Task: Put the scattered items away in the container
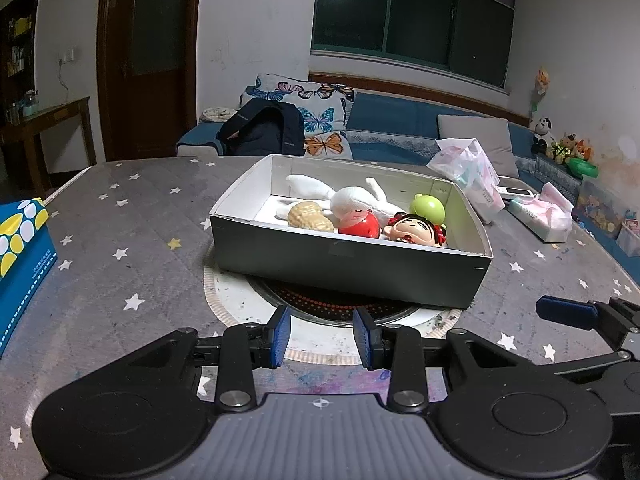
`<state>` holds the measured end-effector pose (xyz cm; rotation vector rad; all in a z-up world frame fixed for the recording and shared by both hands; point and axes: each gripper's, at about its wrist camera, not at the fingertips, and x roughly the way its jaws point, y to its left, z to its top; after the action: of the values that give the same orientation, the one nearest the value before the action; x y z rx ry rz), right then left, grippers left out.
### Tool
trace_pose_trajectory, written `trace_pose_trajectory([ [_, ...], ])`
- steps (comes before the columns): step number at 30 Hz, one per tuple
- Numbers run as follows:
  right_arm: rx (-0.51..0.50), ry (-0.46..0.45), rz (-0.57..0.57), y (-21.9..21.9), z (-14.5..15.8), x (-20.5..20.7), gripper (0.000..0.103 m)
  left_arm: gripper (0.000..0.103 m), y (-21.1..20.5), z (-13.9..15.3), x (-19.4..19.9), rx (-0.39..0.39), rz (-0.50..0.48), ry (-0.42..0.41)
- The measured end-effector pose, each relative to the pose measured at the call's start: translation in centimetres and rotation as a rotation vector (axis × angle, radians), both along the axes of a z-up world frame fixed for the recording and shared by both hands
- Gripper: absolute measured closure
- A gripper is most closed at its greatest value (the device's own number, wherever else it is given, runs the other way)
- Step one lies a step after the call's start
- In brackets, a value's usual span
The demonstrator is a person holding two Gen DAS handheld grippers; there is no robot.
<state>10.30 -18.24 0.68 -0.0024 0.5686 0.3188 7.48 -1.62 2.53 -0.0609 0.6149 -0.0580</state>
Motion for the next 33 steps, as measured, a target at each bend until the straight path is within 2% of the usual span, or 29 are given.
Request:
trace_pose_trajectory([
  [33,0.004,-0.001,0.000,1.0,-0.2,-0.5,0.000,0.067,-0.2,0.0,-0.5,0.034,0.000,-0.026],
])
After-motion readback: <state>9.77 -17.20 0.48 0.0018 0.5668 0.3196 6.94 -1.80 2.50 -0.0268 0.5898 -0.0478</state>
